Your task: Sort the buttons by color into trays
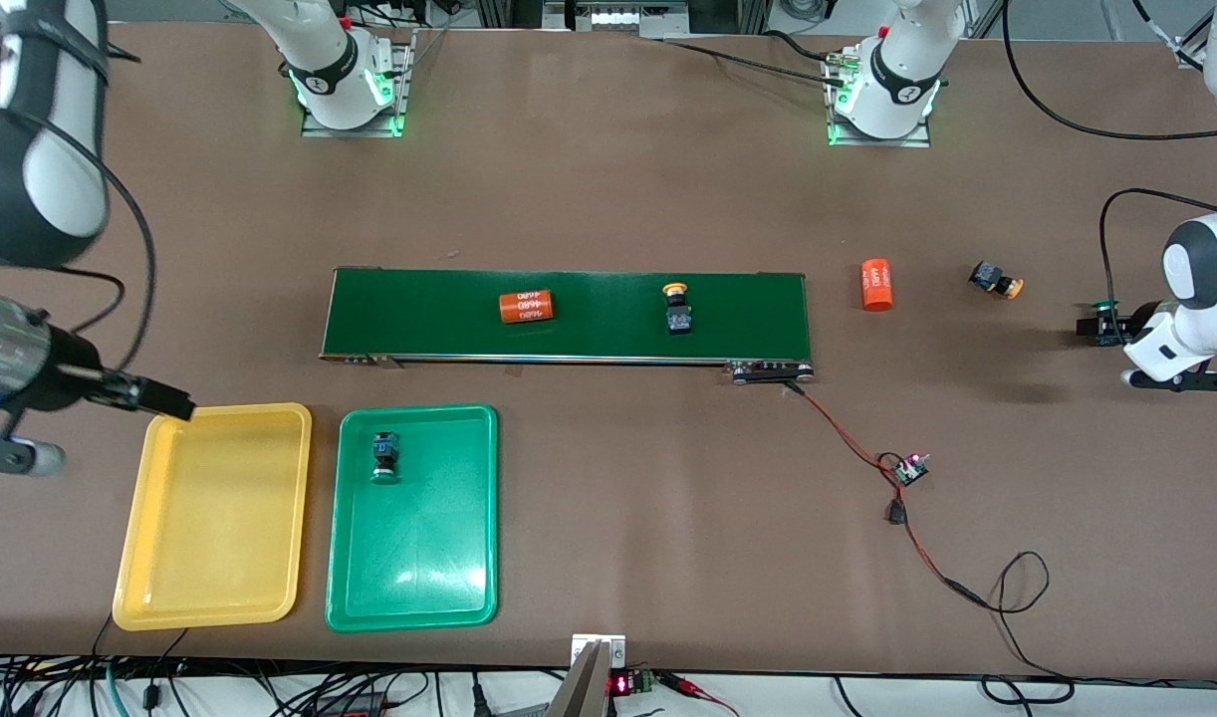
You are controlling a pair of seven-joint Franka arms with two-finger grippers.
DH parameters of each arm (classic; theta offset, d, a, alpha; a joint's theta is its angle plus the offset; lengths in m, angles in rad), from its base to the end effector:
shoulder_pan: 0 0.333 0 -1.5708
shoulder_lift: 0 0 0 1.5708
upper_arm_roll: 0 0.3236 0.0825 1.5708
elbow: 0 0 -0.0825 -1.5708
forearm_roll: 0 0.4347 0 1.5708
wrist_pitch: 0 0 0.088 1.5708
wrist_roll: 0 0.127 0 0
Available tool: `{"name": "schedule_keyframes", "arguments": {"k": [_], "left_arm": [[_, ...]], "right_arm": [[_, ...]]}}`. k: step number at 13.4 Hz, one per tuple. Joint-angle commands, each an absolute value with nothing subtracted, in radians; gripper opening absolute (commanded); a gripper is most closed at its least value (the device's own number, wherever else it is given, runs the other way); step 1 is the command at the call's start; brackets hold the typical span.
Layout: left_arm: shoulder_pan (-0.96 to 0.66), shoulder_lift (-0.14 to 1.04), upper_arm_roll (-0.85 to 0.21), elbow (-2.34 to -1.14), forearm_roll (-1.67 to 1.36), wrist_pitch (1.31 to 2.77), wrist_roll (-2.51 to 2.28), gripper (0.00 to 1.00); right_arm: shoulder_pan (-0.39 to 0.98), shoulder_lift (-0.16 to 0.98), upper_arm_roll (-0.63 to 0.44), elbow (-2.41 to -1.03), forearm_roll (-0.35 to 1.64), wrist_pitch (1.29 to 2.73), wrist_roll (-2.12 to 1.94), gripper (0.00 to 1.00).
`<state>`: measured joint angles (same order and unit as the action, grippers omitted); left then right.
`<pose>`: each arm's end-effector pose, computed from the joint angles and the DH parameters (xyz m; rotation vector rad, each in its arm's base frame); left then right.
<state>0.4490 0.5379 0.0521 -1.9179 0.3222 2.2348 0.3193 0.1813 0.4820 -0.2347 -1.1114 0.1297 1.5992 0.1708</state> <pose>0.5505 0.3185 0.1436 -2.9580 0.0749 0.4551 0.7468 0.0175 0.5342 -3.1031 0.3112 -0.0243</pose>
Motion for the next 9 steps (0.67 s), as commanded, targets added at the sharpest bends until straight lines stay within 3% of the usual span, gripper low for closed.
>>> {"name": "schedule_keyframes", "arguments": {"k": [1, 2, 3, 4, 5, 7, 9], "left_arm": [[0.449, 0.566, 0.077, -1.921, 0.342, 2.287, 0.379, 1.00], [0.454, 0.571, 0.077, -1.922, 0.342, 2.290, 0.380, 0.85], [0.454, 0.572, 0.077, -1.922, 0.342, 2.284, 0.383, 0.56], [0.454, 0.572, 0.077, -1.922, 0.342, 2.280, 0.383, 0.36], [0.454, 0.572, 0.077, -1.922, 0.339, 2.279, 0.380, 0.22], [0.453, 0.565, 0.077, -1.919, 0.334, 2.269, 0.376, 0.09], [0.440, 0.525, 0.061, -1.896, 0.324, 2.182, 0.371, 0.08]], "right_arm": [[0.184, 0.425, -0.247, -1.137, 0.112, 1.557, 0.183, 1.00], [0.183, 0.423, -0.247, -1.135, 0.091, 1.533, 0.166, 1.00], [0.183, 0.422, -0.245, -1.135, 0.063, 1.531, 0.106, 1.00], [0.184, 0.420, -0.245, -1.137, 0.061, 1.520, 0.066, 1.00], [0.184, 0.420, -0.245, -1.135, 0.061, 1.505, 0.060, 1.00], [0.183, 0.419, -0.245, -1.135, 0.063, 1.503, 0.060, 1.00], [0.187, 0.420, -0.244, -1.144, 0.067, 1.505, 0.066, 1.00]]}}
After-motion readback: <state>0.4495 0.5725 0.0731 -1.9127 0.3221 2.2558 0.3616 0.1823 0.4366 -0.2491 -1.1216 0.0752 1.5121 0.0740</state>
